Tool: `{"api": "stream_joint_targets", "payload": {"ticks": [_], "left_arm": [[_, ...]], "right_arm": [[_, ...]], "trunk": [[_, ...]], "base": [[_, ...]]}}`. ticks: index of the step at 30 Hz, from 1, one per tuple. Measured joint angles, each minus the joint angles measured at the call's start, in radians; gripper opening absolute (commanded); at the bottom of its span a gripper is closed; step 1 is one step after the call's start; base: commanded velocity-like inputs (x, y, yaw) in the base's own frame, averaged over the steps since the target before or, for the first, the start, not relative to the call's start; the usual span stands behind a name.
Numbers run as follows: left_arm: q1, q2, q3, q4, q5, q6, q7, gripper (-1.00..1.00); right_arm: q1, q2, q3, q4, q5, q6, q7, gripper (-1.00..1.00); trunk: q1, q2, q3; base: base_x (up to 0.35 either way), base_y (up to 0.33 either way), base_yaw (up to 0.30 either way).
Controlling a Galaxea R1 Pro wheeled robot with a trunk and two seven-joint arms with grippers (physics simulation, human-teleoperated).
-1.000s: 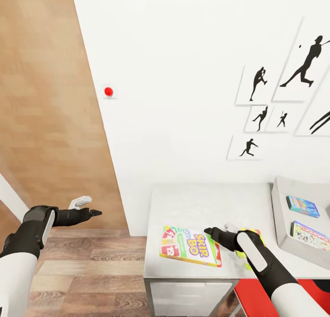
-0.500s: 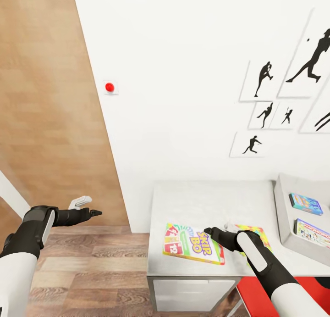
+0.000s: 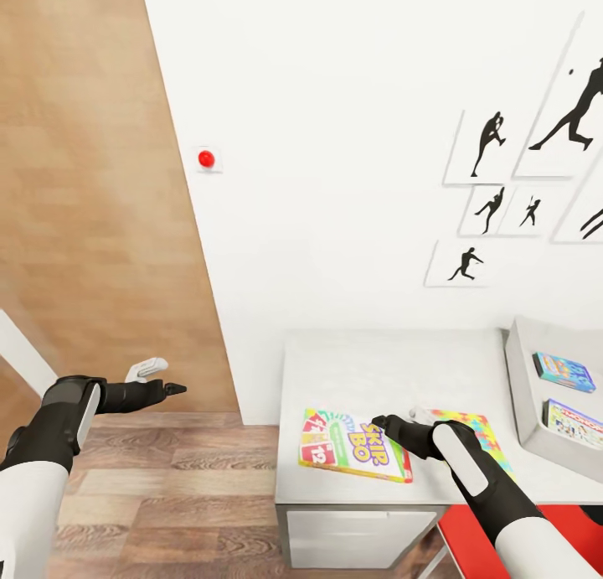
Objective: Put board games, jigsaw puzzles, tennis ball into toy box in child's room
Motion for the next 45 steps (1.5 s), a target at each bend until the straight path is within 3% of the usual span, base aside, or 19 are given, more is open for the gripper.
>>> {"api": "stream_joint_targets", "payload": {"ticks": [45], "left_arm": [[0.0, 0.0, 0.0, 0.0, 0.0, 0.0, -0.003, 1.0]], "right_arm": [[0.0, 0.006, 0.002, -0.001, 0.002, 0.0, 0.001, 1.0]], "trunk": [[0.0, 0.0, 0.0]], "base": [[-0.007, 0.111, 0.0]]}}
